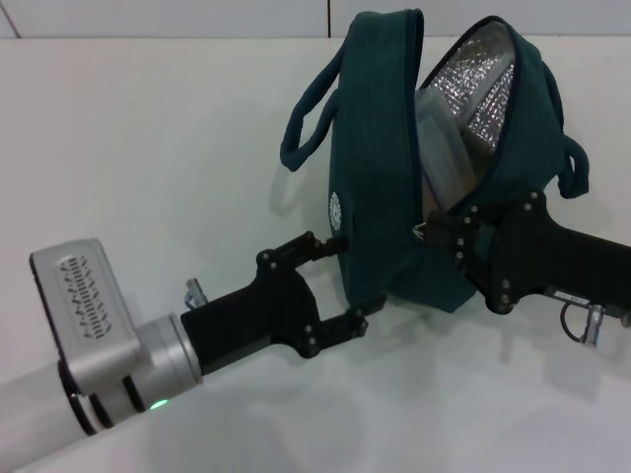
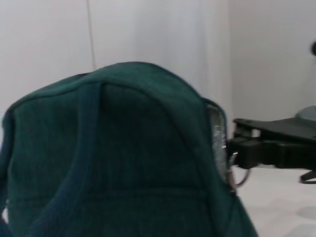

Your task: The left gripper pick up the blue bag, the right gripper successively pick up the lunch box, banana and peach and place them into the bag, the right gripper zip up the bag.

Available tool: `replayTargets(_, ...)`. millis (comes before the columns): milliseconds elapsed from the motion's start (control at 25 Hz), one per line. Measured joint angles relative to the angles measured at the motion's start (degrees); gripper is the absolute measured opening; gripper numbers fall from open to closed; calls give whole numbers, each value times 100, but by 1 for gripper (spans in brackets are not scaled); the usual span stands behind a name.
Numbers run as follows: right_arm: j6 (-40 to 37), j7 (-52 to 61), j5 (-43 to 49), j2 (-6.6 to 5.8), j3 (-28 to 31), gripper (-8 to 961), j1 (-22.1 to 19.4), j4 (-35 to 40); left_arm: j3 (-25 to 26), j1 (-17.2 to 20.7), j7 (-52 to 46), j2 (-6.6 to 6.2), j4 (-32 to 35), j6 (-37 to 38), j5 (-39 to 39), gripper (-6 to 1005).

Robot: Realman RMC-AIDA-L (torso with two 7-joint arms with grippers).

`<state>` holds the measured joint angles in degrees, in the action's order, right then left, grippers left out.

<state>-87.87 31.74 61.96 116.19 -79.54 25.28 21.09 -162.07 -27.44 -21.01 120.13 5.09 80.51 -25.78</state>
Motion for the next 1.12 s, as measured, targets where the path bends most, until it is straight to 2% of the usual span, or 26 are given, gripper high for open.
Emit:
replayTargets(120, -10, 0, 0, 0, -5, 13, 1, -4, 0, -42, 1, 10, 128, -272, -112, 642)
replayTargets(200, -12, 0, 0, 0, -9, 13, -3, -14, 0, -76, 10, 8, 186, -453, -143, 748)
replayTargets(440, -17, -19, -22, 0, -10, 13, -20, -23, 0, -124, 70, 9, 204, -612, -153, 741)
replayTargets(640, -8, -40, -39, 0, -18, 13, -37, -25, 0, -143, 338, 7, 204, -642, -155, 642)
replayTargets(880, 14, -43, -61, 0, -3, 13, -61, -33, 0, -154, 614, 22, 271, -929, -207, 409)
replayTargets(1120, 1, -51, -178, 0, -2, 13, -71, -98, -5, -174, 839, 8, 279, -955, -175, 246)
